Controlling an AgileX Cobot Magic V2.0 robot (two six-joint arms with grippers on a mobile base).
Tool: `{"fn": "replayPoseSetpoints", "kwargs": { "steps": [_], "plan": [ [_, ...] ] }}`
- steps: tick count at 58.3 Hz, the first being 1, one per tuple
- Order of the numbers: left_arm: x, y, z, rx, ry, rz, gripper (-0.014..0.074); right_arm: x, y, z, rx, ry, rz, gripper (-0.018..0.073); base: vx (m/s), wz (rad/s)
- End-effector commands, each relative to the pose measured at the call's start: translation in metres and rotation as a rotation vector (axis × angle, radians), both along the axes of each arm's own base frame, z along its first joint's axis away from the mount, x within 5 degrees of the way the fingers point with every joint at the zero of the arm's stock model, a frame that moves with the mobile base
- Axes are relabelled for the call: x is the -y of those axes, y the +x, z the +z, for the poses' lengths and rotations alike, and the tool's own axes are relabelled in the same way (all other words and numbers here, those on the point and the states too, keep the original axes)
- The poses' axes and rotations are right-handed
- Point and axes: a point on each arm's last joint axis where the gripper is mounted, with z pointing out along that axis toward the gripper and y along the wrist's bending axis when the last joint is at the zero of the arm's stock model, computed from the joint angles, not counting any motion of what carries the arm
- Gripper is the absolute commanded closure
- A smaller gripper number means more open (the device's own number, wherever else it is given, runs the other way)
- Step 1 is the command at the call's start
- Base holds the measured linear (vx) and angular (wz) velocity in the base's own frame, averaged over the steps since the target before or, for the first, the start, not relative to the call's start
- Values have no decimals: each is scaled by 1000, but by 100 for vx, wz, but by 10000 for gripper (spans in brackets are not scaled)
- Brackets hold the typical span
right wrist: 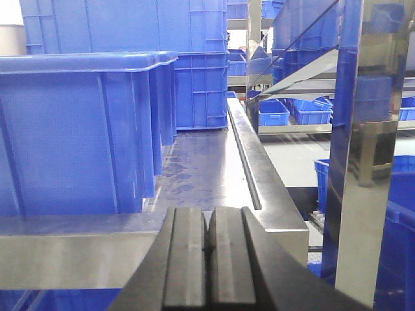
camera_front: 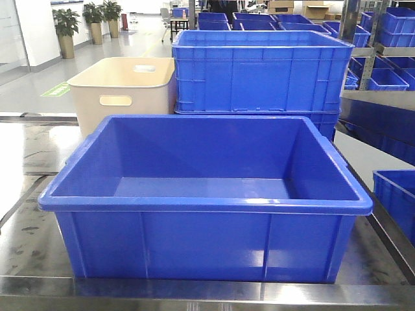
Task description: Pick red and yellow blocks into blue bin
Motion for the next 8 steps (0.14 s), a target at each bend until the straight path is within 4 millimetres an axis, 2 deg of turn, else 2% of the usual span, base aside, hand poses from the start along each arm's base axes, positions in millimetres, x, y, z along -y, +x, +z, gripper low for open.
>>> {"fn": "replayPoseSetpoints", "kwargs": {
  "steps": [1,8],
  "plan": [
    [1,-3,14,112,-8,-15,594,-1,-1,7,94,-14,4,569,0,0],
    [1,-3,14,112,-8,-15,594,-1,-1,7,94,-14,4,569,0,0]
  ]
}}
